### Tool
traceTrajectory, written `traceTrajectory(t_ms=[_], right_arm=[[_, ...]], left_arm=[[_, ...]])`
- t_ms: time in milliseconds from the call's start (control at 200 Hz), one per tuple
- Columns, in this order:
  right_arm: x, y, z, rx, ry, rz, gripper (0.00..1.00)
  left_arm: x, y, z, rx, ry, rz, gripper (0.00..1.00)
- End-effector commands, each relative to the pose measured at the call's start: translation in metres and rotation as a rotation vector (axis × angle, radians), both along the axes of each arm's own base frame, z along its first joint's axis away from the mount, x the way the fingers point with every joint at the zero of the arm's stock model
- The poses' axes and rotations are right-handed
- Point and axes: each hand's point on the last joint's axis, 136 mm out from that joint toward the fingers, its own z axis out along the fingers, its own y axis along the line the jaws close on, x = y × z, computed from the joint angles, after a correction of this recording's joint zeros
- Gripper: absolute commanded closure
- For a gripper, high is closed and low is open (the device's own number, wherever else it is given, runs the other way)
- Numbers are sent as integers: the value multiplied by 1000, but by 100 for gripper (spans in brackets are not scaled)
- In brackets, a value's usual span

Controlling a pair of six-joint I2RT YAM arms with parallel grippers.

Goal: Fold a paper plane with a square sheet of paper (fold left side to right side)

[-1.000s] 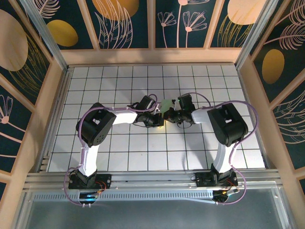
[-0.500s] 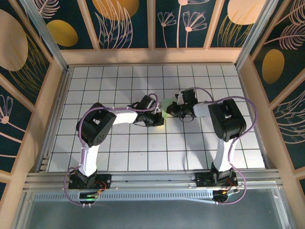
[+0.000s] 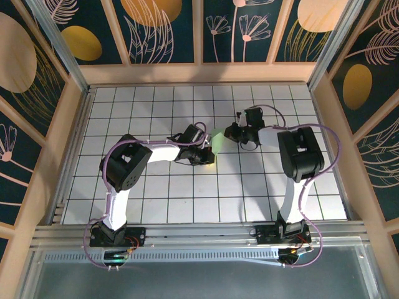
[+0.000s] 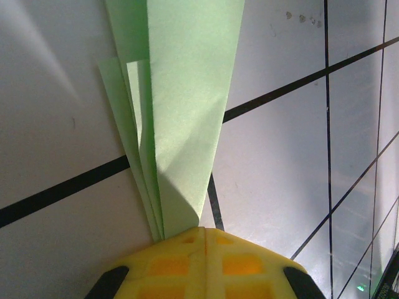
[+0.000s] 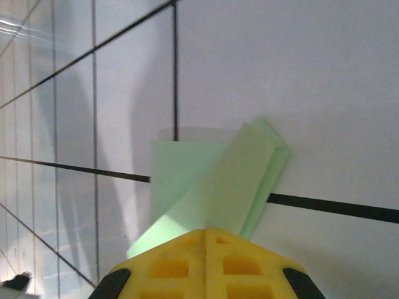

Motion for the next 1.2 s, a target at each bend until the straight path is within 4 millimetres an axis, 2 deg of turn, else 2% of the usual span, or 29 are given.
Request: traceTrajectory(t_ms=[0,175,340,550,631,756,901,966,1071,1196], right_arm=[[-8,12,32,39,-69,43,100],[-31,38,13,74,-6,85,100],[-28,46,-4,74,32,87,100],[-28,32,-36,-16,118,49,100],[-33,26,-47,-34,164,40,100],[-44,20,-61,-58,222,35,100],[-55,19,-72,-63,262,40,100],[-57,19,-75,-65,269,43,100],[-57,19,-74,-70,269,44,100],[-57,18,-75,-80,270,41,100]], left_arm=[[-19,33,-48,177,93,29,100],[-19,33,-46,175,87,30,100],[-20,33,-46,175,89,30,100],[-19,32,-44,166,86,32,100],[-16,28,-37,139,78,32,100],[-7,11,-10,50,50,16,100],[5,-9,24,-49,15,-7,96],[7,-16,33,-82,15,-23,95],[7,-19,38,-102,21,-34,95],[1,-16,29,-91,42,-37,95]])
